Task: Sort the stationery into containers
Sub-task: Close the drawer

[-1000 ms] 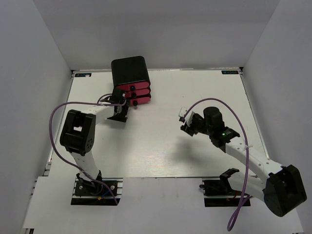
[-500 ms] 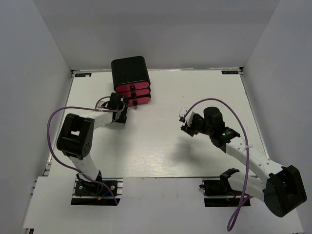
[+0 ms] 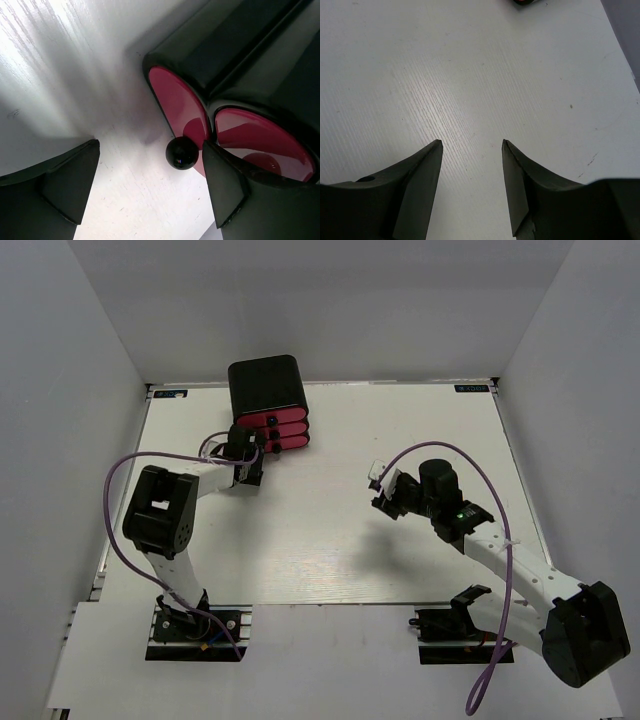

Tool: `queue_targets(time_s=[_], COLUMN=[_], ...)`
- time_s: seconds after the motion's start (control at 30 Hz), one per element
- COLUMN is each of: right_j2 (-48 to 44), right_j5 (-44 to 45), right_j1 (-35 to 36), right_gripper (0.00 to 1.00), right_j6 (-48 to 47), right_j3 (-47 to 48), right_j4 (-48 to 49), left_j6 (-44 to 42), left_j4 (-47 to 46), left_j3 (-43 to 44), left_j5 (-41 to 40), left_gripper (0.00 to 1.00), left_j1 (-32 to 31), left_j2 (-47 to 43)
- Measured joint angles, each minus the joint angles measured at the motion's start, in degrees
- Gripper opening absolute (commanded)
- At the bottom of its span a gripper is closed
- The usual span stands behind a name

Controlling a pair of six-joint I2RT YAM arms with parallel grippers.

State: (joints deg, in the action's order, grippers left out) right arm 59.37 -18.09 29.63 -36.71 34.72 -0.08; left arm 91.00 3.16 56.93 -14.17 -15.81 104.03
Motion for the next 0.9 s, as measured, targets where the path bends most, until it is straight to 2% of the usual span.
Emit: queue_targets(time_s=[0.17, 0.27, 0.3, 0.33, 0.4, 0.43, 0.53, 0.57, 0.63, 0.67, 0.73, 0.9], right_j2=[-0.04, -0.04, -0.04, -0.04, -0.04, -0.04, -0.07, -0.07, -0.04, -0.04, 0.04, 1.22], right_j5=[0.00, 0.00, 0.00, 0.00, 0.00, 0.00, 0.00, -0.02, -0.07, -0.09, -0.11, 1.38], right_j1=[-0.04, -0.07, -0.07, -0.11, -0.17, -0.22, -0.37, -0.37, -0.37, -0.37, -0.37, -0.37], right_gripper=[0.57, 0.57, 0.57, 0.57, 0.57, 0.57, 0.57, 0.61, 0.68, 0.82, 0.90, 0.90], right_j6=[-0.15, -0.33, -0.44, -0.55, -0.68, -0.72, -0.72, -0.72, -0.22, 0.00, 1.38, 8.17], right_j3=[0.00, 0.00, 0.00, 0.00, -0.02, -0.02, -0.11, -0.20, -0.57, -0.72, -0.76, -0.46], right_j4=[0.00, 0.00, 0.00, 0.00, 0.00, 0.00, 0.09, 0.09, 0.11, 0.11, 0.07, 0.26], left_j6=[-0.09, -0.15, -0.90, -1.07, -1.92, -2.71, -6.45, -8.68, -13.49, -16.59, -23.02, -36.65], left_j4=[0.22, -0.44, -1.90, -3.43, -6.49, -8.13, -11.85, -13.14, -14.67, -15.02, -14.58, -11.02], left_j3=[0.20, -0.39, -1.57, -3.04, -6.75, -9.25, -17.25, -20.20, -25.66, -27.89, -30.95, -32.57], left_j5=[0.02, 0.02, 0.24, 0.35, 1.33, 2.08, 4.87, 6.38, 9.86, 11.56, 14.97, 20.28], left_gripper=[0.93, 0.81, 0.74, 0.70, 0.67, 0.61, 0.52, 0.52, 0.57, 0.74, 0.99, 1.00], left_j1=[0.00, 0.00, 0.00, 0.00, 0.00, 0.02, -0.11, -0.20, -0.37, -0.46, -0.52, -0.59], left_j2=[0.11, 0.09, -0.31, -0.79, -2.45, -3.89, -9.35, -11.65, -16.26, -18.86, -24.92, -44.26])
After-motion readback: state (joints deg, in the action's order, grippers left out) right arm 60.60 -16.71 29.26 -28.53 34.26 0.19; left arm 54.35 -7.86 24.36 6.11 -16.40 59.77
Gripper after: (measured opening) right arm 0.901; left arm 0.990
